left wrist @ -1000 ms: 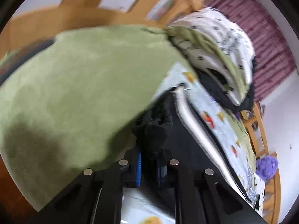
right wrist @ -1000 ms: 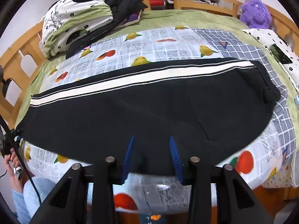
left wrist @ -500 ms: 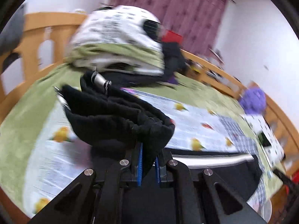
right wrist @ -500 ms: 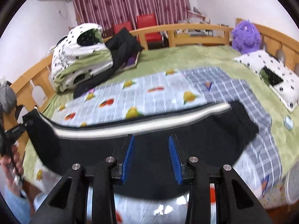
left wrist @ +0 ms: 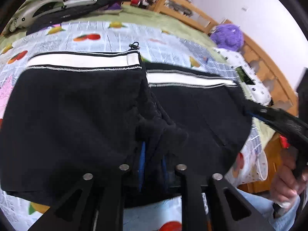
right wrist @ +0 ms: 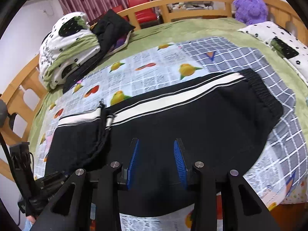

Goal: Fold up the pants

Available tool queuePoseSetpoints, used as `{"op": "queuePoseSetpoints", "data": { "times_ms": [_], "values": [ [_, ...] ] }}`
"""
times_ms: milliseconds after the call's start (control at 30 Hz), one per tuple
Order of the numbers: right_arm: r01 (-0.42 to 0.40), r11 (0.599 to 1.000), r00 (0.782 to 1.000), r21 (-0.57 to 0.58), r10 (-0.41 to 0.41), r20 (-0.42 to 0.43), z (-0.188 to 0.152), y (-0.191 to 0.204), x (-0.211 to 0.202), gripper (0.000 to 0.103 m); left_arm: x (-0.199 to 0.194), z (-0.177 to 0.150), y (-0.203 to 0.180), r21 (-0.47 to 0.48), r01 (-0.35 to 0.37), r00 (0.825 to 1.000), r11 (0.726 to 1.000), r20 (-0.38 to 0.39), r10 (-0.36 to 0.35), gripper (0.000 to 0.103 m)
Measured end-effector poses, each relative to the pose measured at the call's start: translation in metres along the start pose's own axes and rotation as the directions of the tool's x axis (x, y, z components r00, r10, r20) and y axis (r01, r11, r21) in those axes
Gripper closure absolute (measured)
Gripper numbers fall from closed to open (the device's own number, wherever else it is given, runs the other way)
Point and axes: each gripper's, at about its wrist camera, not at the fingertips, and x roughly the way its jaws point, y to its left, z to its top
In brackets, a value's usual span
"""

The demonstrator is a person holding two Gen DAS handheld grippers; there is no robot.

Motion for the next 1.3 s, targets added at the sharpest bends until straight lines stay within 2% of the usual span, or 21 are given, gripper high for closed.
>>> {"op": "queuePoseSetpoints", "data": {
  "times_ms": [33, 100, 167, 267, 300, 400, 433, 533, 567, 600, 633, 700, 767, 833, 900, 933, 967, 1033, 1133, 1200, 1300],
  "values": [
    [-0.006, 1.000, 1.000, -0.015, 0.006, -0.003, 0.001, 0.010, 0.004, 0.065, -0.011, 0.000, 0.004, 0.008, 0.013, 1.000, 1.000, 0.011, -0.013, 0.078],
    [-0.017, 0.999, 1.000, -0.051, 0.017, -0.008, 0.000, 0.027, 0.008, 0.065, -0.036, 0.004, 0.015, 0.020, 0.025, 0.997, 0.999, 0.075, -0.027, 0.053],
    [-0.036, 0.996, 0.999, -0.087, 0.035, -0.019, -0.002, 0.049, 0.018, 0.065, -0.061, 0.009, 0.027, 0.026, 0.005, 0.985, 1.000, 0.170, -0.009, 0.044],
    [-0.056, 0.990, 0.997, -0.128, 0.049, -0.056, -0.009, 0.077, 0.036, 0.065, -0.086, 0.015, 0.052, 0.005, -0.104, 0.963, 0.995, 0.251, 0.099, 0.044],
    [-0.061, 0.987, 0.996, -0.147, 0.050, -0.073, -0.014, 0.089, 0.044, 0.065, -0.091, 0.018, 0.062, -0.010, -0.158, 0.948, 0.987, 0.278, 0.155, 0.044],
    [-0.077, 0.974, 0.991, -0.214, 0.050, -0.125, -0.027, 0.119, 0.067, 0.065, -0.094, 0.024, 0.089, -0.076, -0.284, 0.911, 0.956, 0.289, 0.294, 0.044],
    [-0.080, 0.968, 0.989, -0.238, 0.047, -0.143, -0.033, 0.127, 0.074, 0.065, -0.095, 0.027, 0.097, -0.099, -0.290, 0.909, 0.952, 0.281, 0.306, 0.044],
    [-0.014, 0.943, 0.983, -0.332, -0.047, -0.177, -0.054, 0.148, 0.098, 0.067, -0.105, 0.032, 0.127, -0.190, -0.225, 0.925, 0.956, 0.267, 0.271, 0.044],
    [0.044, 0.928, 0.982, -0.369, -0.108, -0.155, -0.061, 0.152, 0.103, 0.077, -0.105, 0.033, 0.129, -0.203, -0.214, 0.927, 0.956, 0.267, 0.264, 0.044],
    [0.063, 0.912, 0.984, -0.405, -0.123, -0.125, -0.065, 0.156, 0.102, 0.083, -0.106, 0.033, 0.132, -0.212, -0.203, 0.929, 0.956, 0.268, 0.257, 0.044],
    [0.061, 0.906, 0.988, -0.419, -0.114, -0.103, -0.067, 0.157, 0.096, 0.087, -0.105, 0.034, 0.132, -0.216, -0.200, 0.929, 0.956, 0.269, 0.255, 0.044],
    [-0.037, 0.942, 0.997, -0.335, 0.013, -0.075, -0.059, 0.144, 0.068, 0.089, -0.109, 0.033, 0.134, -0.218, -0.198, 0.925, 0.956, 0.280, 0.255, 0.044],
    [-0.144, 0.964, 0.990, -0.225, 0.143, -0.022, -0.052, 0.121, 0.038, 0.089, -0.110, 0.032, 0.137, -0.228, -0.198, 0.922, 0.953, 0.286, 0.260, 0.044],
    [-0.148, 0.969, 0.989, -0.197, 0.145, -0.031, -0.055, 0.109, 0.029, 0.089, -0.108, 0.032, 0.142, -0.243, -0.181, 0.928, 0.953, 0.278, 0.247, 0.044],
    [-0.121, 0.965, 0.987, -0.234, 0.092, -0.131, -0.065, 0.113, 0.049, 0.081, -0.105, 0.032, 0.147, -0.258, -0.144, 0.942, 0.955, 0.261, 0.212, 0.044],
    [-0.126, 0.958, 0.973, -0.259, 0.068, -0.220, -0.074, 0.117, 0.067, 0.079, -0.104, 0.032, 0.149, -0.261, -0.134, 0.947, 0.956, 0.252, 0.201, 0.044],
    [-0.113, 0.953, 0.966, -0.282, 0.039, -0.257, -0.080, 0.121, 0.078, 0.077, -0.102, 0.032, 0.149, -0.262, -0.133, 0.949, 0.956, 0.243, 0.199, 0.044],
    [-0.080, 0.942, 0.978, -0.327, 0.010, -0.209, -0.084, 0.128, 0.079, 0.076, -0.101, 0.032, 0.150, -0.266, -0.148, 0.947, 0.953, 0.238, 0.214, 0.044],
    [-0.117, 0.949, 0.985, -0.291, 0.073, -0.156, -0.071, 0.127, 0.065, 0.071, -0.103, 0.032, 0.154, -0.289, -0.142, 0.945, 0.947, 0.245, 0.217, 0.043],
    [-0.113, 0.959, 0.989, -0.258, 0.083, -0.124, -0.063, 0.126, 0.066, 0.056, -0.102, 0.032, 0.158, -0.301, -0.130, 0.949, 0.945, 0.239, 0.207, 0.043],
    [-0.084, 0.967, 0.988, -0.240, 0.048, -0.149, -0.053, 0.128, 0.090, 0.055, -0.097, 0.032, 0.160, -0.307, -0.116, 0.958, 0.945, 0.216, 0.187, 0.044]
  ]
}}
